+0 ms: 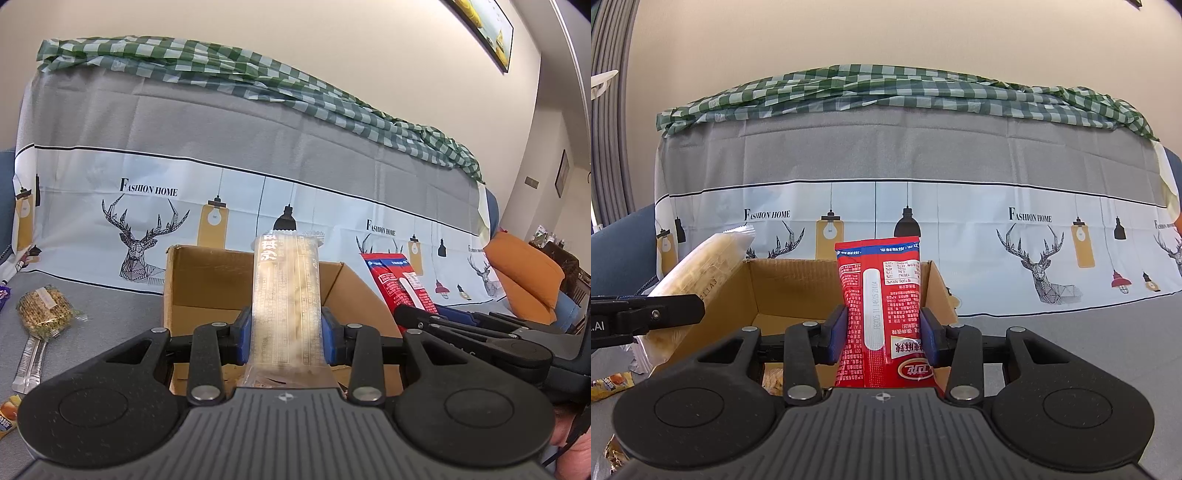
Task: Organize snacks
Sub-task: 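Open both tools to drop the red wafer pack and biscuit stick into the box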
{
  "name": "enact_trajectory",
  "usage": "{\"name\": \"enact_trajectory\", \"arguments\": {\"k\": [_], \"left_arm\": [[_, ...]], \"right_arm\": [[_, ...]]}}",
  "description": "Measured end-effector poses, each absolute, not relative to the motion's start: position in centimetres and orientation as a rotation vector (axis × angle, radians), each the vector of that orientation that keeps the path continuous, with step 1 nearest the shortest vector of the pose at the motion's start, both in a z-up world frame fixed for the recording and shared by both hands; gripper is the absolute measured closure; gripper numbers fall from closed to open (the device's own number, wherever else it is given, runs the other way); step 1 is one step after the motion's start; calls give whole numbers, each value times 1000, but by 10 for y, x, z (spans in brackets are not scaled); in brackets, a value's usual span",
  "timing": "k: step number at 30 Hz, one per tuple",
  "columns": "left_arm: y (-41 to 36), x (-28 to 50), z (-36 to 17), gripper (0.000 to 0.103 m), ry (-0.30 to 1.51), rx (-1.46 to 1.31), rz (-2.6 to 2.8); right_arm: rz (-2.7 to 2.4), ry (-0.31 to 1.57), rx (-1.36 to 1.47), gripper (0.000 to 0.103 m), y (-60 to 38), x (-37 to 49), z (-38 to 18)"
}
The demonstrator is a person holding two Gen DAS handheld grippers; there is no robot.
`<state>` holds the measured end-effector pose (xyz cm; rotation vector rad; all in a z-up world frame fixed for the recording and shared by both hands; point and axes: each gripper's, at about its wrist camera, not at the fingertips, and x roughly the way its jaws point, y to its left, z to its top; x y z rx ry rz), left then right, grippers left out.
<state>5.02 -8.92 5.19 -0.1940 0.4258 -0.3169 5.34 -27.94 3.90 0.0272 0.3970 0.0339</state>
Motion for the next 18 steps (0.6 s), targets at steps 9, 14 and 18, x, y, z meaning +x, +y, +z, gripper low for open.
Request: {"name": "enact_trajectory", "arguments": {"k": [9, 14, 18], "left_arm": [[-90, 50, 52, 63, 425, -193, -317], [-90, 50, 51, 63, 424, -192, -318], [-90, 50, 51, 63, 425, -191, -318]], "right_arm": [[39, 400, 26, 60, -281, 55, 38], [40, 401, 26, 60, -281, 56, 38], [43, 399, 23, 60, -282, 56, 38]]}}
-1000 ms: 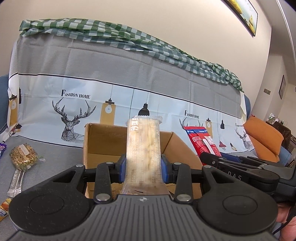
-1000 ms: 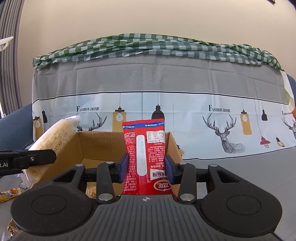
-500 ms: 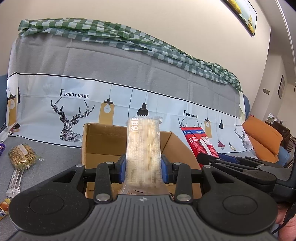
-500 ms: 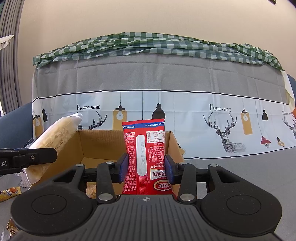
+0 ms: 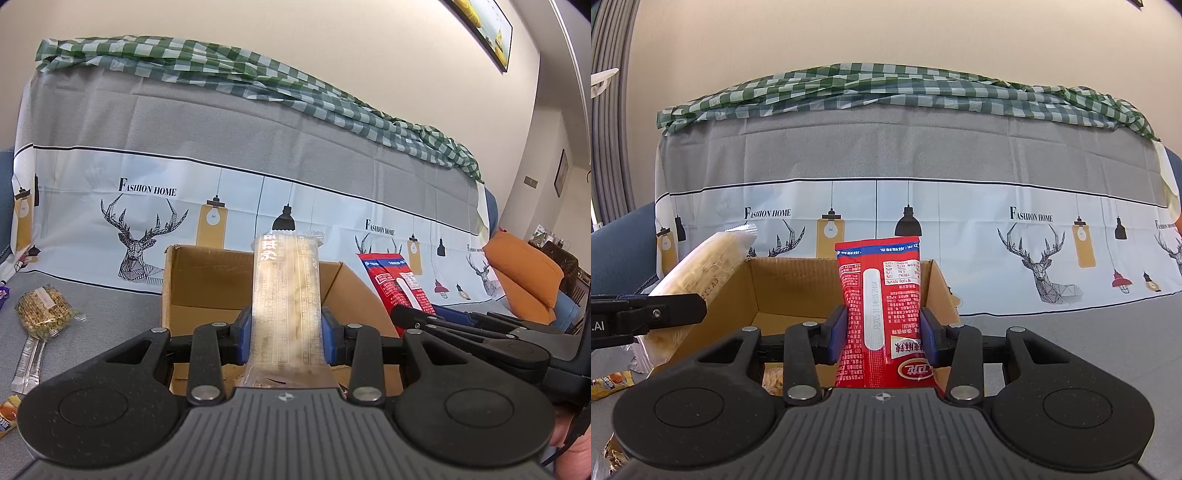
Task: Organize snacks
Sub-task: 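Open both tools to drop the red wafer pack and biscuit stick into the box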
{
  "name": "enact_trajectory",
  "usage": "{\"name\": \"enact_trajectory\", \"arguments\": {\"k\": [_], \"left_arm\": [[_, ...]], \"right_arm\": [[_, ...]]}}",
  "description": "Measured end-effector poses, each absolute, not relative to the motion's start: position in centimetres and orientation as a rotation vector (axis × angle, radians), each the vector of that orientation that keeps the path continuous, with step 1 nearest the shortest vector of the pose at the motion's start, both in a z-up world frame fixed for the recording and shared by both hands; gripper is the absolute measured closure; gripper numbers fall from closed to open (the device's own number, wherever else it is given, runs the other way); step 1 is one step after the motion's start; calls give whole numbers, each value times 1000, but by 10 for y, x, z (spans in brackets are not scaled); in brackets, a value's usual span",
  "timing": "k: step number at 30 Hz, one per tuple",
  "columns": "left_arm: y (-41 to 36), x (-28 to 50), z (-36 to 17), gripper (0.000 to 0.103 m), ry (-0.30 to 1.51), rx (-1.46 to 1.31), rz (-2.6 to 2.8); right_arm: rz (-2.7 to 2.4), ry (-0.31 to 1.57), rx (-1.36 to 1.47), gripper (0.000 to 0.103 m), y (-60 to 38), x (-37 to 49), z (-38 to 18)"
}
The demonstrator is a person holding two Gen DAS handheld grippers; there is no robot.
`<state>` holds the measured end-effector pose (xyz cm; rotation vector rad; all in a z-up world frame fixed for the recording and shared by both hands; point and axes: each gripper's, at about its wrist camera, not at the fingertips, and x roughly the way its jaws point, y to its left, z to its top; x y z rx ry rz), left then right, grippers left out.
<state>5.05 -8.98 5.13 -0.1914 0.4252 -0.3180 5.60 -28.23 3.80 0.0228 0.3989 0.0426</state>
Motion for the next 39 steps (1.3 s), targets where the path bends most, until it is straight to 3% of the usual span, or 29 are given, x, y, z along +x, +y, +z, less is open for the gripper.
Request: {"name": "enact_trajectory", "arguments": {"k": [29, 32, 34, 39], "left_arm": [[-97, 51, 50, 63, 442, -196, -354], [-100, 50, 50, 41, 441, -185, -353], [-99, 49, 51, 41, 434, -186, -345], [-93, 52, 50, 44, 439, -210, -318]], "right_arm": [[58, 398, 12, 60, -286, 56, 37], [72, 423, 4, 56, -286, 59, 35], [63, 416, -20, 39, -284, 59, 35], [62, 411, -22, 34, -282, 60, 35]]}}
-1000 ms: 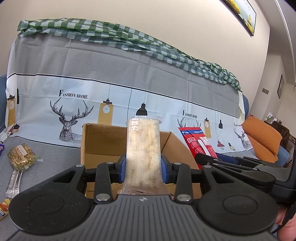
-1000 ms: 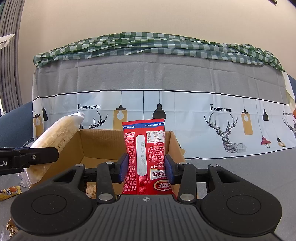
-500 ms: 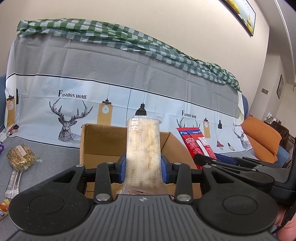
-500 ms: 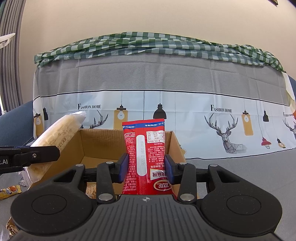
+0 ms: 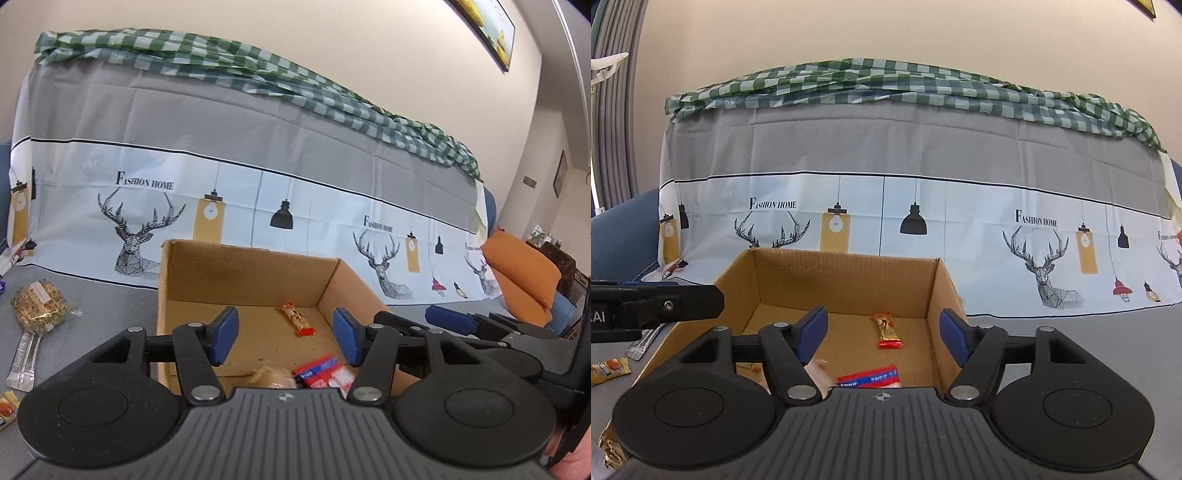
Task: Organize snacks
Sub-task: 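Open both tools to drop the red wafer pack and biscuit stick into the box, then move both tools back to the snacks beside the box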
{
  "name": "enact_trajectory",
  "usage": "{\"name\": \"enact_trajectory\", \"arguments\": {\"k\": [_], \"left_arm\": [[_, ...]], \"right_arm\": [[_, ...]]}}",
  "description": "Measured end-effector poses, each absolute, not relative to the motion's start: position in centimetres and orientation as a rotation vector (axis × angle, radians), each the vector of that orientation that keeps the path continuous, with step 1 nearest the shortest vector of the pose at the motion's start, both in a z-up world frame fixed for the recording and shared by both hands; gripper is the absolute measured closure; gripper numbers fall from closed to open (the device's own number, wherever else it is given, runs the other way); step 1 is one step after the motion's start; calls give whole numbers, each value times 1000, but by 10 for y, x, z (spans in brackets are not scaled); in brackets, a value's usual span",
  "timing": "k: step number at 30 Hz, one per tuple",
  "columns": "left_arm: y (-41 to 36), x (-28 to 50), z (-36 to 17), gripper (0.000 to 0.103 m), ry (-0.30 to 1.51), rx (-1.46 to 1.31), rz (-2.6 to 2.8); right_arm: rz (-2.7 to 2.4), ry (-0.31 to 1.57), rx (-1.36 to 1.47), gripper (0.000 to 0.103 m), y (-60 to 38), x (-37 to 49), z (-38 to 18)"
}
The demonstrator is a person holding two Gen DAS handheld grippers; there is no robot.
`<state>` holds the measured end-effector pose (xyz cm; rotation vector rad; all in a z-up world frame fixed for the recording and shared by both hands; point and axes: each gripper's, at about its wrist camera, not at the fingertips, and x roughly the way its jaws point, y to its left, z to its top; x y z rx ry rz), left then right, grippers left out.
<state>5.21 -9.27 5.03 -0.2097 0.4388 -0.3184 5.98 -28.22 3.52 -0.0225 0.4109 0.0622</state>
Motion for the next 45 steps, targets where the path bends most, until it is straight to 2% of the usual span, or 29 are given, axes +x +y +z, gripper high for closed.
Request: {"name": "enact_trajectory", "arguments": {"k": [5, 14, 17, 18, 22, 25, 29, 33, 35, 43, 44, 45], "left_arm": [[-87, 47, 52, 54, 404, -194, -309], [-39, 40, 59, 57, 469, -164, -286], [-7, 44, 60, 57, 517, -67, -293], [4, 44, 58, 57, 530, -39, -292], [61, 45, 34, 57, 602, 5, -242], [104, 49, 11, 57, 720, -55, -153], [138, 53, 0, 54, 780, -127, -84], [140, 60, -13, 41, 825, -82, -47], [136, 65, -19, 38, 858, -50, -42], [131, 79, -47, 38, 991, 14, -12], [132, 79, -49, 40, 1005, 11, -13], [134, 79, -52, 51, 1021, 6, -11]], "right_arm": [[53, 413, -5, 34, -277, 62, 36], [102, 407, 10, 37, -242, 64, 39], [155, 406, 41, 47, -226, 64, 41], [173, 410, 53, 54, -221, 64, 42], [253, 419, 105, 63, -197, 67, 45], [304, 428, 122, 63, -172, 69, 44], [361, 454, 147, 63, -138, 72, 41], [415, 479, 157, 63, -104, 74, 36], [438, 495, 154, 63, -87, 76, 32], [494, 557, 155, 62, -36, 89, 14], [498, 566, 152, 62, -30, 93, 11], [501, 572, 152, 62, -27, 96, 9]]}}
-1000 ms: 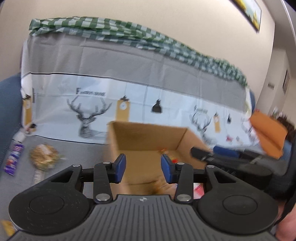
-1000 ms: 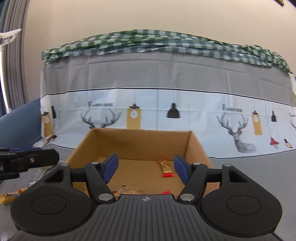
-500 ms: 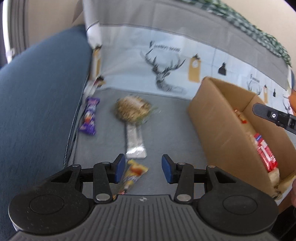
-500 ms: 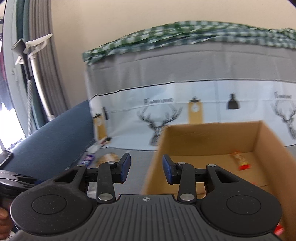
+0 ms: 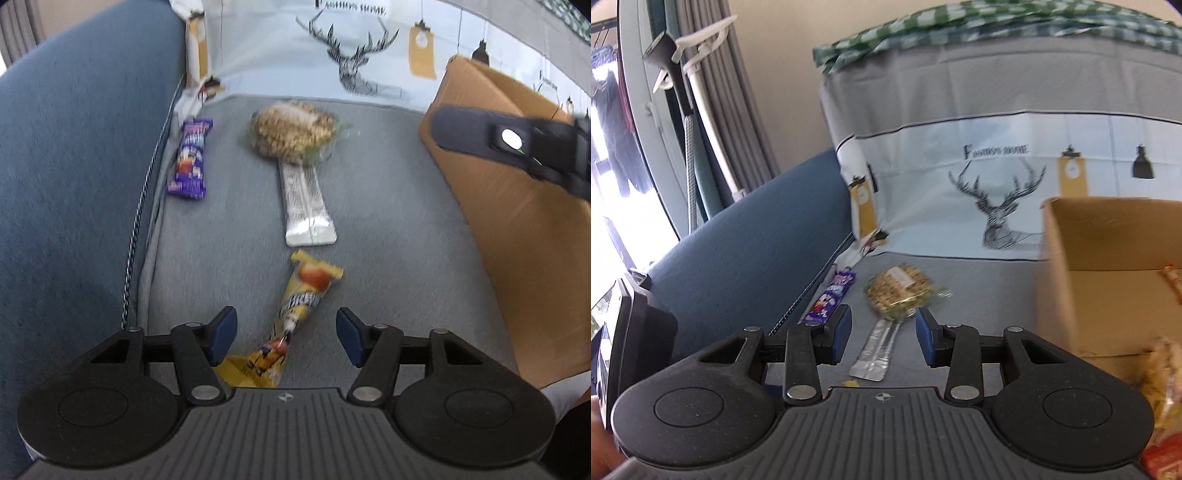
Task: Organize snacks
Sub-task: 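Move both tools back to the snacks beside the box, then close the left tool on the yellow wafer pack while the right tool grasps the silver stick pack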
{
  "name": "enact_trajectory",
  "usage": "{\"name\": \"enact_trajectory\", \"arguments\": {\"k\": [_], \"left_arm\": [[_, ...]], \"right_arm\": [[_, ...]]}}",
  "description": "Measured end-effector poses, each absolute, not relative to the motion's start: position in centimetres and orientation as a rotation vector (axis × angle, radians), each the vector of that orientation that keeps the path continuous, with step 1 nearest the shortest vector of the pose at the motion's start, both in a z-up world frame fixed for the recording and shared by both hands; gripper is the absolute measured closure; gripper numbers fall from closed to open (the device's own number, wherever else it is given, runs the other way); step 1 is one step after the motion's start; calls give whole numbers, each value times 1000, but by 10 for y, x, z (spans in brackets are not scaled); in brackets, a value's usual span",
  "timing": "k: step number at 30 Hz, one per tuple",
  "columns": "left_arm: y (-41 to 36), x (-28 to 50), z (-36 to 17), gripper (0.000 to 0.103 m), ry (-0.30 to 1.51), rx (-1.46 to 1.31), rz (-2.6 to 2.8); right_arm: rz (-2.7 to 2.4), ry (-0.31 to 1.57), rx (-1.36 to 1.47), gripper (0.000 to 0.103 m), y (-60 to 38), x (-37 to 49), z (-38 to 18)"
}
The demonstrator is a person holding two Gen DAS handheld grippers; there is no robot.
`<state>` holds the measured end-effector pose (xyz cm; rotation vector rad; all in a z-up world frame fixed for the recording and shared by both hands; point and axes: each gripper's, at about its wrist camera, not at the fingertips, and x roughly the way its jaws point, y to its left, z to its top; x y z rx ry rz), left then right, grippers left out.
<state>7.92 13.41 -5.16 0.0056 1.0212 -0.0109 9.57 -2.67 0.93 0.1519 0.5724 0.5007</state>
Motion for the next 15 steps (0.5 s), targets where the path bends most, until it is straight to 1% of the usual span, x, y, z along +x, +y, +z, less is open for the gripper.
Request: {"name": "enact_trajectory", "arguments": {"k": [1, 2, 3, 5, 8, 15], "left_arm": [[137, 80, -54, 61, 1042, -10, -9], [140, 81, -57, 79, 1067, -35, -8], [144, 82, -59, 85, 1089, -65, -6], [152, 80, -59, 91, 1101, -119, 7], [163, 78, -60, 91, 1118, -203, 23], [174, 77, -58, 91, 1132, -309, 64]], "right_arm": [[502, 582, 151, 62, -22, 100, 7], [502, 593, 151, 61, -18, 105, 4], [502, 607, 152, 60, -14, 110, 0], [495, 633, 161, 58, -7, 122, -8], [494, 682, 159, 54, 2, 142, -24], [482, 780, 87, 49, 36, 177, -69]]}}
